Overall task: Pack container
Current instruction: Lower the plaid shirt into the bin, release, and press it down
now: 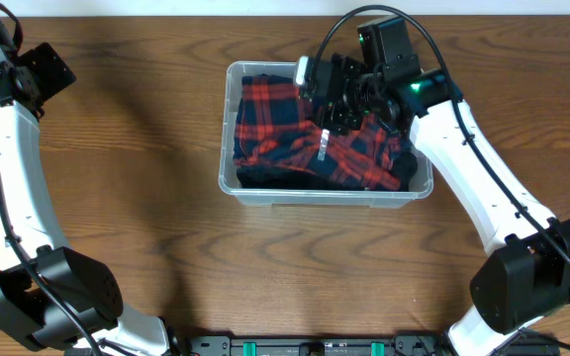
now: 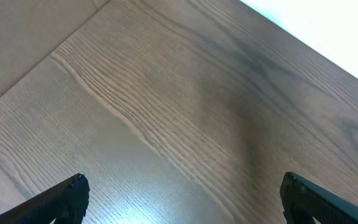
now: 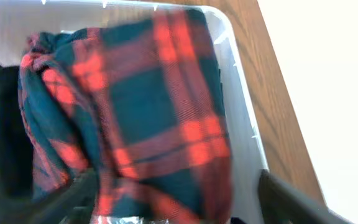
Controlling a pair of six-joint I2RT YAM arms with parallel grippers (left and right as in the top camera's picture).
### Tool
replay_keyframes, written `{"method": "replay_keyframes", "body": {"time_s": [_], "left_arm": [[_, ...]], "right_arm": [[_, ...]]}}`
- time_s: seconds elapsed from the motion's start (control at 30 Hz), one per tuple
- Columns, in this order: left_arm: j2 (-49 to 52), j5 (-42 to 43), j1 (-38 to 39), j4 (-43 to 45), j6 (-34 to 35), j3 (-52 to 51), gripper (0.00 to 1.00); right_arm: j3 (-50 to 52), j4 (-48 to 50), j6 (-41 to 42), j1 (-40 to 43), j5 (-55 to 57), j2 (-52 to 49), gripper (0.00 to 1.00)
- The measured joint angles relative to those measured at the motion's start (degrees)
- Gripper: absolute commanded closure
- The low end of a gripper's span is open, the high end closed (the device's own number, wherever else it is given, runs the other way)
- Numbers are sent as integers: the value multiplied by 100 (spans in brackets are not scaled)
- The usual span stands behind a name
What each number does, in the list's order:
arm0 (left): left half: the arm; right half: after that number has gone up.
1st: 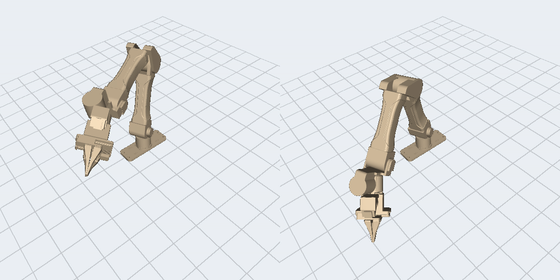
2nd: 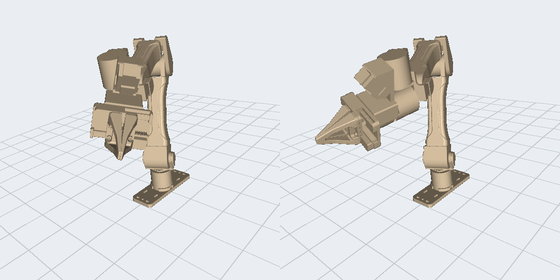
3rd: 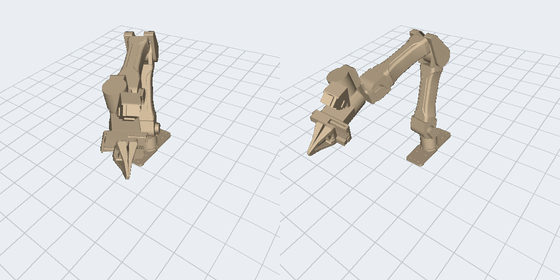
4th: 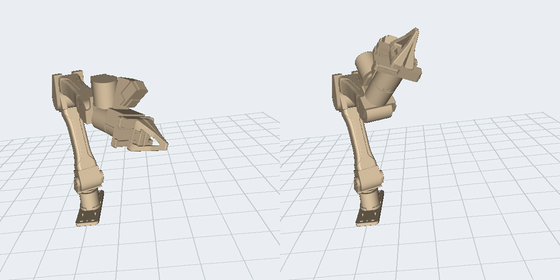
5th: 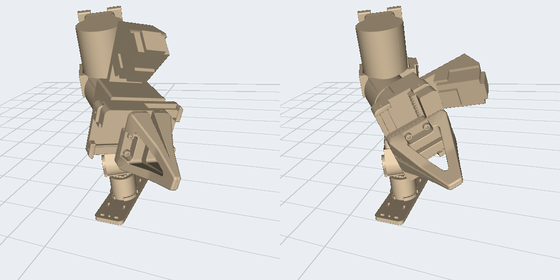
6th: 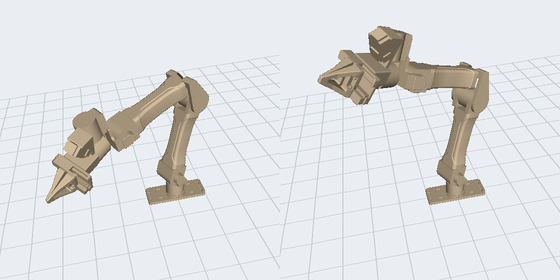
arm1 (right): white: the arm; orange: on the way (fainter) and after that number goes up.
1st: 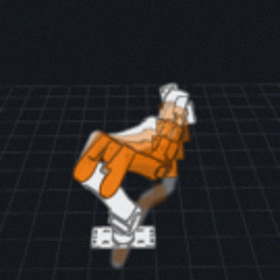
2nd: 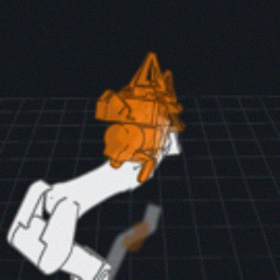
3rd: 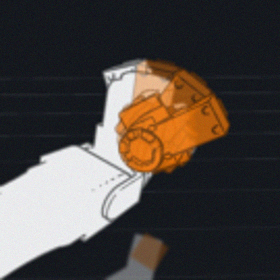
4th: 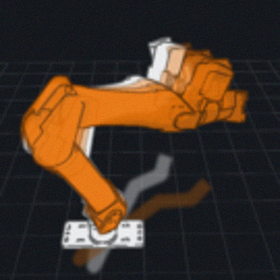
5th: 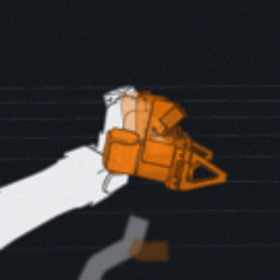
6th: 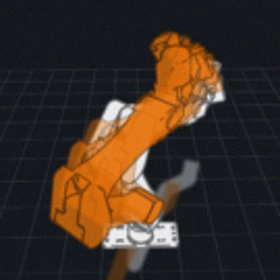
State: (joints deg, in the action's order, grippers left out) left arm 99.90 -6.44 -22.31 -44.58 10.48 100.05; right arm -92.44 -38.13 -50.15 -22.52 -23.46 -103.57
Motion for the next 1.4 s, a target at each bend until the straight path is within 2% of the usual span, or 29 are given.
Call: {"method": "replay_keyframes", "body": {"time_s": [0.27,0.37,0.47,0.5,0.63,0.77,0.87,1.1,1.4], "left_arm": [[0,0,0,0,0,0,2],[0,0,0,-2,0,0,2],[0,0,0,-2,0,0,2],[0,0,0,0,-2,0,2],[0,0,0,0,0,0,2],[0,0,0,-2,0,0,2],[0,0,0,0,-2,0,2],[0,0,0,0,0,0,2],[0,0,0,0,0,0,2]], "right_arm": [[-2,262,179,0,149,-262,2],[-2,787,487,0,350,-398,22],[-2,1237,1054,0,634,-509,53],[-2,1353,1309,2,739,-549,61],[-2,1585,2192,7,988,-702,78],[-4,1569,2754,7,1062,-949,83],[-13,1447,3023,4,1091,-1252,83],[-175,1475,3270,20,1176,-1950,79],[-254,1659,3324,26,1311,-2116,74]]}}
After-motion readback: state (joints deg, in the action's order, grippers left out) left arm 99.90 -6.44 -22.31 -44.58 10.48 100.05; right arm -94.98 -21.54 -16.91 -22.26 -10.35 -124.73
